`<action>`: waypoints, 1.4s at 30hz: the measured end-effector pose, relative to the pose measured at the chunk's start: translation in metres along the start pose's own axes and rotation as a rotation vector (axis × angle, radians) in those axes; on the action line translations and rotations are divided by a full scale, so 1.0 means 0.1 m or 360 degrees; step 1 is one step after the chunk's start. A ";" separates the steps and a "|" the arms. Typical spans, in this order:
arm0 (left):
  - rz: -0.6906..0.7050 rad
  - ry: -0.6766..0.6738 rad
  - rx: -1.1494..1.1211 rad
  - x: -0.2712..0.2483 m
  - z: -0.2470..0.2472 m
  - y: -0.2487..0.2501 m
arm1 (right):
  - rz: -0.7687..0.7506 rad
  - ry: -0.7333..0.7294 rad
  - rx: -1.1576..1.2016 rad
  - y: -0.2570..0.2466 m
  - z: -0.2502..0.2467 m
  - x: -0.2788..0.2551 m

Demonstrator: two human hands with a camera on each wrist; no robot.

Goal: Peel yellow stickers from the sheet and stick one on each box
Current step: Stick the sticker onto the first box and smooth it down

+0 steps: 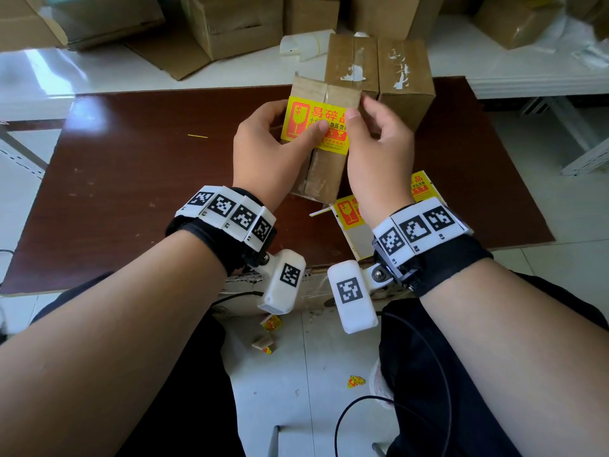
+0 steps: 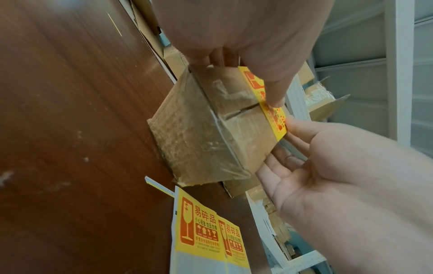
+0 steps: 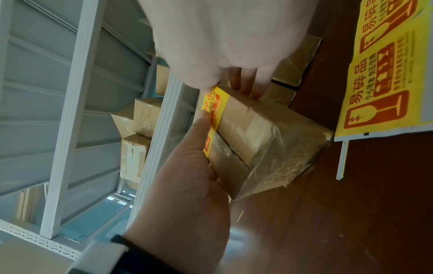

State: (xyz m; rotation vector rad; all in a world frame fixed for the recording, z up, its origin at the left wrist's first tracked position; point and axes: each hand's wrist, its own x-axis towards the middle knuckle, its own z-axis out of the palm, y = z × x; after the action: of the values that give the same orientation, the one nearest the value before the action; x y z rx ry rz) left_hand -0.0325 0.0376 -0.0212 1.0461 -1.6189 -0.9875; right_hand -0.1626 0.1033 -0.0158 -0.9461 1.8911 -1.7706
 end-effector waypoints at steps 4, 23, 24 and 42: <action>0.0011 0.0001 0.0027 0.02 -0.01 -0.02 | 0.0064 0.0043 0.0127 -0.03 -0.01 0.00; -0.0119 0.0124 0.0025 0.13 -0.20 0.07 | 0.0182 -0.0052 0.0255 -0.14 -0.04 -0.01; -0.0125 0.0106 0.0030 0.14 -0.22 0.07 | 0.0202 -0.0066 0.0279 -0.15 -0.03 -0.03; -0.0545 -0.0001 -0.0038 0.24 -0.36 -0.01 | 0.0808 -0.0671 0.0362 -0.22 0.08 0.00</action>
State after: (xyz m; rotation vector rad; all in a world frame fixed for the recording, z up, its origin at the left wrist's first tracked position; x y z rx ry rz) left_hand -0.0027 0.0098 -0.0066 1.3350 -1.4513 -1.2271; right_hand -0.1522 0.0983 0.0043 -0.6205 1.4596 -1.3236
